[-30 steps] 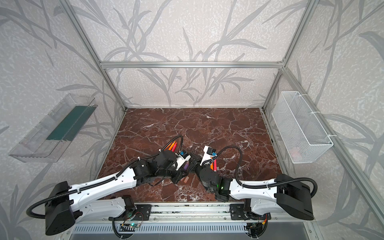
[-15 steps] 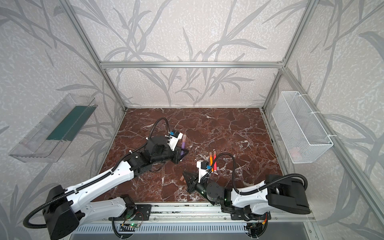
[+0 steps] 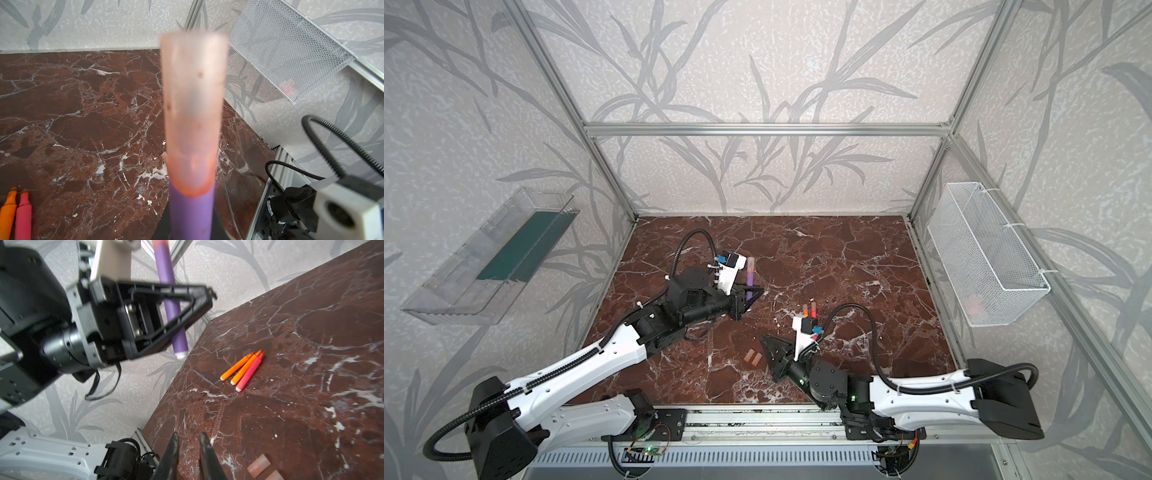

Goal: Insert the pens into the pen caps

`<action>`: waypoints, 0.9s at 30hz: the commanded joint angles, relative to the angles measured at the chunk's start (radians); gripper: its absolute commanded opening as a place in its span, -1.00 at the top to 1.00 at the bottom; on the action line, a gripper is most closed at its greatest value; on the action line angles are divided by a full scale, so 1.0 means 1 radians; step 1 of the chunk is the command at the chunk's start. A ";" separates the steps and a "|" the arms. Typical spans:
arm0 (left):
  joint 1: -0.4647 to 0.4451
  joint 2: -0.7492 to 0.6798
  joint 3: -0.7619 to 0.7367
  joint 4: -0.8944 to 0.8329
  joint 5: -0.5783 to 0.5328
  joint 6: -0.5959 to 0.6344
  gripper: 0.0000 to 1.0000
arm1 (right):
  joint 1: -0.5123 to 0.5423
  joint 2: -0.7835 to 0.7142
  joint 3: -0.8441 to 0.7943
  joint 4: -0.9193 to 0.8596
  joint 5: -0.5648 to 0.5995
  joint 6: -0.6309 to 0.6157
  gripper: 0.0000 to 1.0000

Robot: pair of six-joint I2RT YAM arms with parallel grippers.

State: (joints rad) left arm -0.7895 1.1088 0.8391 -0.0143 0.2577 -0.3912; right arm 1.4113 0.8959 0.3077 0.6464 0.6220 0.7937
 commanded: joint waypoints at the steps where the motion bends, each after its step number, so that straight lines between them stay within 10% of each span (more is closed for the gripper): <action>1: -0.058 -0.042 -0.037 -0.004 -0.042 0.055 1.00 | -0.013 -0.132 0.057 -0.274 0.096 -0.047 0.45; 8: -0.243 -0.065 -0.104 0.026 -0.163 0.095 1.00 | -0.112 -0.216 0.089 -0.262 -0.051 -0.135 0.15; 27: -0.291 -0.073 -0.165 0.100 -0.099 0.072 1.00 | -0.155 0.005 0.242 -0.206 -0.132 -0.179 0.06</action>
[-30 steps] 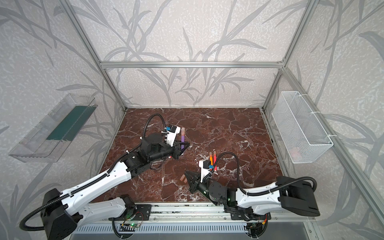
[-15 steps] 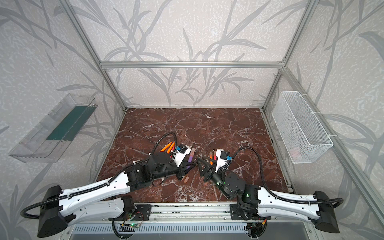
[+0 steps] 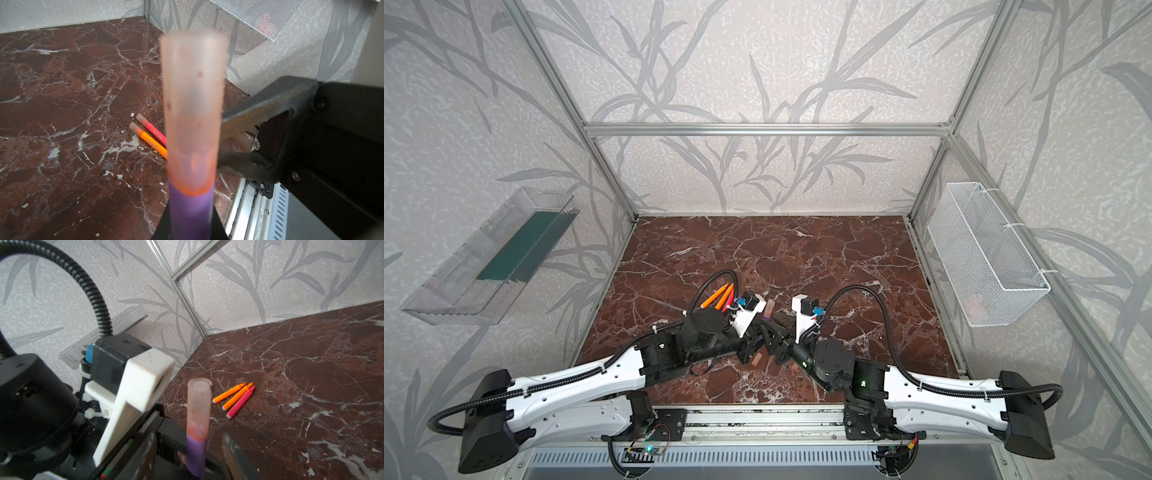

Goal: Insert the pens into the pen caps

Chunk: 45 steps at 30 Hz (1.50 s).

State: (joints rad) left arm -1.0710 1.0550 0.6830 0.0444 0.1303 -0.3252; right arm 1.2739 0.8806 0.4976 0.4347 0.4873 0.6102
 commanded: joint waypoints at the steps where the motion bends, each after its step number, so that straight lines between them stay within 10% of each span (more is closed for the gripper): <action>1: -0.012 -0.018 -0.009 0.042 0.031 0.006 1.00 | -0.025 0.038 0.061 0.004 -0.002 0.012 0.13; 45: -0.019 0.042 -0.029 0.061 -0.061 0.014 1.00 | -0.104 -0.059 -0.041 -0.025 0.011 0.056 0.49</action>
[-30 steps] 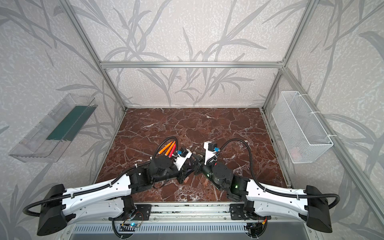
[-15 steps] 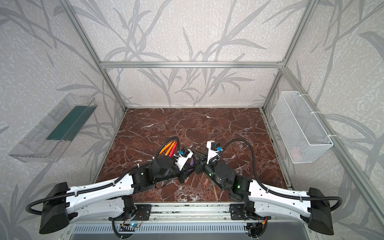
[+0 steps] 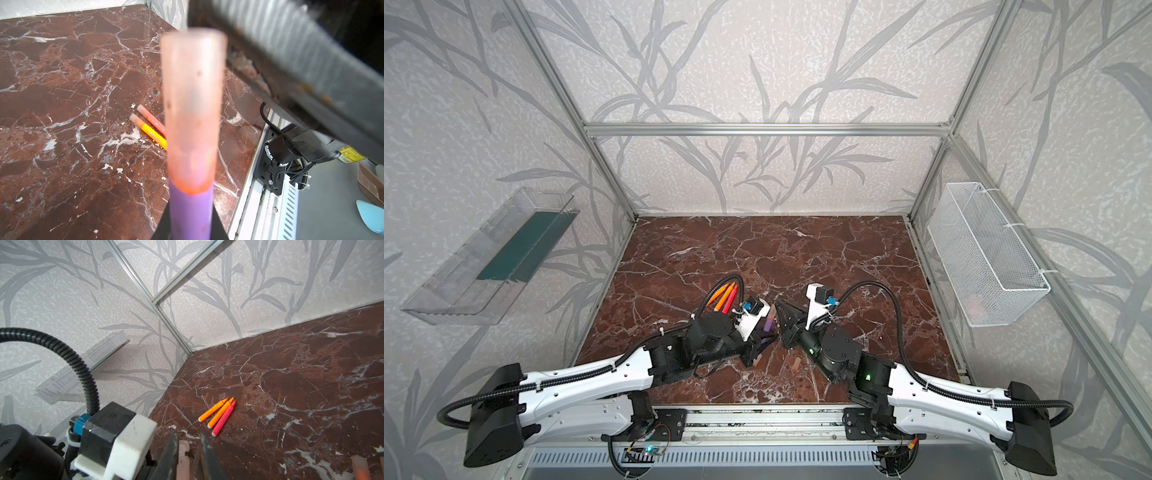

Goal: Insert the pens into the pen caps

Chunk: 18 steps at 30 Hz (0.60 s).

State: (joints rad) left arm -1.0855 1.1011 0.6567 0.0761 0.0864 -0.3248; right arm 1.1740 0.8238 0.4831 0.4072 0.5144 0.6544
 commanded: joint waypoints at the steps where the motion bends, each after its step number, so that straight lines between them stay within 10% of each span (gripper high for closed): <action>1: -0.005 -0.004 -0.003 0.028 -0.018 0.013 1.00 | -0.004 0.001 -0.025 0.002 -0.037 0.010 0.41; 11: -0.005 -0.001 0.000 0.032 -0.009 0.011 1.00 | -0.004 0.091 0.015 0.019 -0.129 0.026 0.18; 18: -0.004 -0.009 -0.002 0.030 -0.006 0.012 1.00 | -0.004 0.157 0.029 0.039 -0.107 0.062 0.43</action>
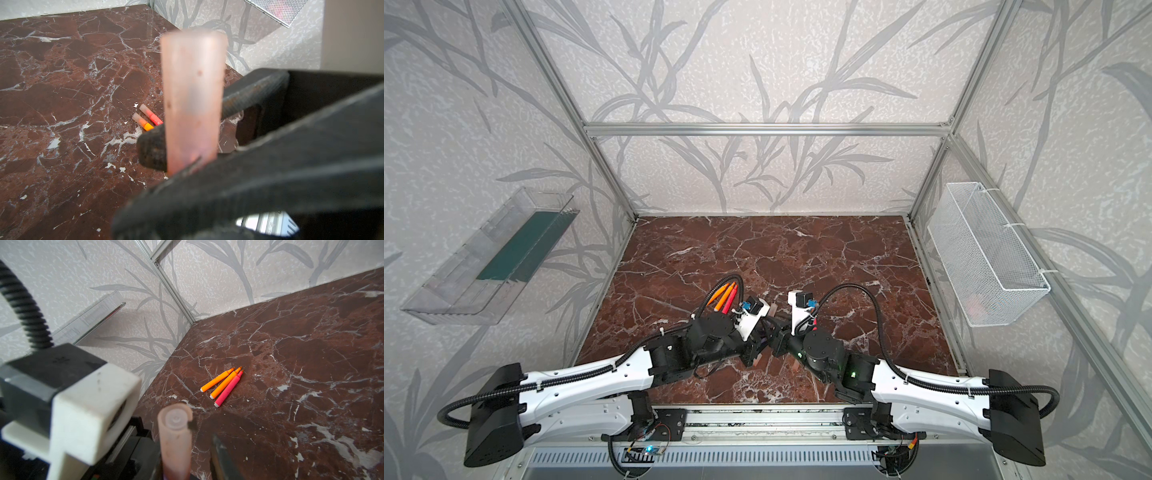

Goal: Insert the pens into the pen caps

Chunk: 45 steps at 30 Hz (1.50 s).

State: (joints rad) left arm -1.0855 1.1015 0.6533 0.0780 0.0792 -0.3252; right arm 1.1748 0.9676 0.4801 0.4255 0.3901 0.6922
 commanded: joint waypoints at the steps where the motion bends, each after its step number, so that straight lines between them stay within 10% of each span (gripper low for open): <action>1: -0.005 -0.012 0.000 0.028 -0.001 0.014 1.00 | -0.004 0.018 0.034 0.020 0.018 0.027 0.47; 7: -0.004 -0.019 -0.004 0.026 -0.013 0.012 0.98 | -0.006 0.020 0.031 -0.013 0.050 0.056 0.79; 18: 0.025 -0.029 -0.047 -0.112 -0.275 -0.067 -0.16 | -0.160 -0.010 0.044 -0.377 0.085 0.162 0.93; 28: 0.279 -0.081 -0.114 -0.283 -0.319 -0.213 -0.22 | -0.300 0.276 0.192 -0.553 -0.059 0.104 0.99; 45: 0.441 0.096 -0.032 -0.336 -0.313 -0.198 -0.26 | -0.418 0.691 0.501 -0.903 -0.081 -0.049 1.00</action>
State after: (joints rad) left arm -0.6590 1.1656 0.5755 -0.2382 -0.2310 -0.5159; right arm 0.7700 1.6424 0.9577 -0.3809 0.3042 0.6746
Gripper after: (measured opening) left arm 0.633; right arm 0.165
